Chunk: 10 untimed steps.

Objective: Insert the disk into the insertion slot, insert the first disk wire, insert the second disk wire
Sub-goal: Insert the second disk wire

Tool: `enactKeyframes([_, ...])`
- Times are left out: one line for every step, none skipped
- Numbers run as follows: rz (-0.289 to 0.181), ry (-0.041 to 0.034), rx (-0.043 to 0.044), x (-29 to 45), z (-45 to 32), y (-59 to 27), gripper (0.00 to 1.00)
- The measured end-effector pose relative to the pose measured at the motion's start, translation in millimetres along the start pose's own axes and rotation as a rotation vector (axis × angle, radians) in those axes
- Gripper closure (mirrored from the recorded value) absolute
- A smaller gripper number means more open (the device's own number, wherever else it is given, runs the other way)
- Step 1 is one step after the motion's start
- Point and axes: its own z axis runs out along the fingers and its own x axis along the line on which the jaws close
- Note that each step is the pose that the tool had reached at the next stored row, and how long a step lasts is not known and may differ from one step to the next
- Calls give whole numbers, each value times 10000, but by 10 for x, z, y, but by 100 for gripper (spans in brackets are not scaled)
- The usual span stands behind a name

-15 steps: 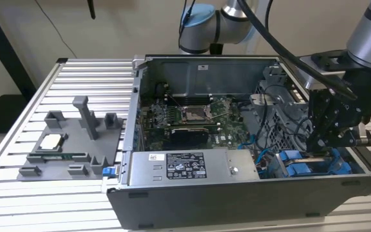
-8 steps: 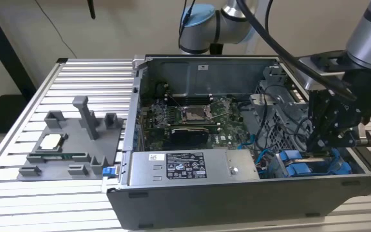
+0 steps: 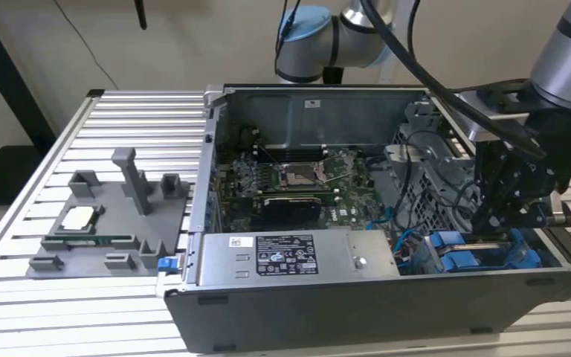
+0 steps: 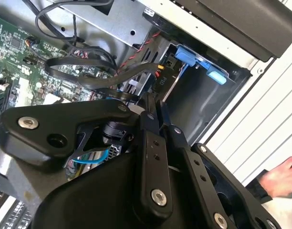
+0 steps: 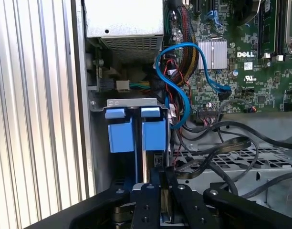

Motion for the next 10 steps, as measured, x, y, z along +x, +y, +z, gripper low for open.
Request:
enactKeyframes([0,-3,28,1,1,1,84])
enactKeyframes([-1,-5,53,1,1,0,84])
enactKeyframes([-2,-5,76,0,0,0,84])
enactKeyframes([-3,-6,97,0,1,0,84])
enactKeyframes([-3,-8,118,0,2,0,84])
enactKeyframes([-3,-10,141,-1,3,0,84])
enactKeyframes([-3,-10,161,-1,3,0,84])
enactKeyframes([-4,-10,174,-2,4,0,84])
enactKeyframes([-4,-10,186,-3,4,0,84])
enactKeyframes([-4,-11,194,-4,5,0,84])
